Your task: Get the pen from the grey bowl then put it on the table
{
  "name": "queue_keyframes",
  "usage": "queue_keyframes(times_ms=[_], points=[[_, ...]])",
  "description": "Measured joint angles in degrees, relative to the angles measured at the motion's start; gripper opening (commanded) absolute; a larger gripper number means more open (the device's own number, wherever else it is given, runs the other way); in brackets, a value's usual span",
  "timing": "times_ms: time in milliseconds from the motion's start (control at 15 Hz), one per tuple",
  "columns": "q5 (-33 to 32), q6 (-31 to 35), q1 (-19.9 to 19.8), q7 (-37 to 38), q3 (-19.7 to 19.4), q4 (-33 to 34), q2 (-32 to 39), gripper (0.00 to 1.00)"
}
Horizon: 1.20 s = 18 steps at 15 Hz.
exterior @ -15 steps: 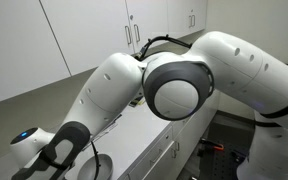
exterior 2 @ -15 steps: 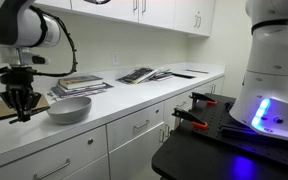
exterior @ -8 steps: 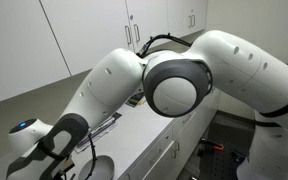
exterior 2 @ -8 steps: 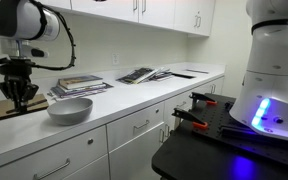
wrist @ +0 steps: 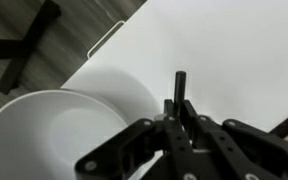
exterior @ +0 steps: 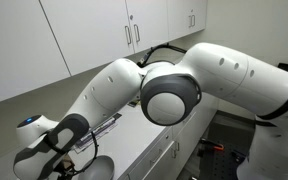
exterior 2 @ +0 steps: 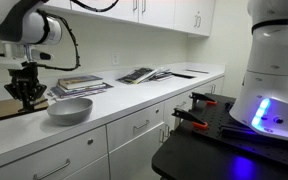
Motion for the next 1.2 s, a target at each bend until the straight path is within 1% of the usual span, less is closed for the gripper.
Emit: queue_keyframes(times_ms=[200, 467, 533, 600, 667, 800, 1067, 1200], points=[[-0.9, -4.3, 0.0, -1.2, 0.0, 7.5, 5.5, 0.03], [-2.2, -5.9, 0.9, -1.2, -0.1, 16.0, 11.5, 0.03], [-2.3, -6.1, 1.1, -1.2, -0.4, 17.4, 12.4, 0.35], [-2.3, -6.2, 1.3, -1.2, -0.8, 18.7, 13.1, 0.37], [-2.3, -6.3, 1.4, -1.2, -1.2, 19.8, 13.7, 0.42], [-3.5, -6.4, 1.7, -1.2, -2.5, 21.9, 14.6, 0.58], [-4.6, -6.3, 1.5, -1.2, -4.1, 23.9, 14.7, 0.88], [-4.6, -6.2, 1.4, -0.5, -4.4, 24.8, 14.7, 1.00]])
